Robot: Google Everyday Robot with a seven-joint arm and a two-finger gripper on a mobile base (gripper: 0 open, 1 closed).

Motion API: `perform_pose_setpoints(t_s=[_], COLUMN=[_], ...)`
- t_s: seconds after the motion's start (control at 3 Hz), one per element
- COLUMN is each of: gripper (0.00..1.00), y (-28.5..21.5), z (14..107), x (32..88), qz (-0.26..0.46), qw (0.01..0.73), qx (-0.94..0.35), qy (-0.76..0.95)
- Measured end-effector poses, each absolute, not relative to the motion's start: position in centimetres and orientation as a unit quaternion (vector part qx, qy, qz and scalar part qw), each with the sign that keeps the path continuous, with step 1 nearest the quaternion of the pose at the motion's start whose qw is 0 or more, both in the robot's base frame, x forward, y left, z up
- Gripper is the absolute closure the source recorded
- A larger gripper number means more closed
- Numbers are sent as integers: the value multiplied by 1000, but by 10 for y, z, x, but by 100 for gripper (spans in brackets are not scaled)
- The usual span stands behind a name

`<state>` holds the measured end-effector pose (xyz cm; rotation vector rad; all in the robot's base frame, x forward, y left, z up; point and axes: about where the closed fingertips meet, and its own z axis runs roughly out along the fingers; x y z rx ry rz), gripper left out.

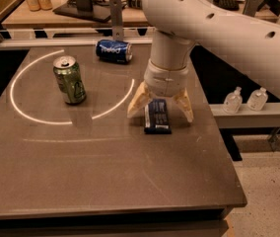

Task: Move rxbar blueberry near green can

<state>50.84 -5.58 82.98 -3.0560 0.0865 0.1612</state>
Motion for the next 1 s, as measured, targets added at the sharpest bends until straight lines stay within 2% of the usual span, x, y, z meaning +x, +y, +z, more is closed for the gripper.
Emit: perform_pose_setpoints(t_s=[1.0], gripper=[88], y=[-51], z=[832], x=[509], qz=[62], qw=[32], qx=[-997], qy=[33])
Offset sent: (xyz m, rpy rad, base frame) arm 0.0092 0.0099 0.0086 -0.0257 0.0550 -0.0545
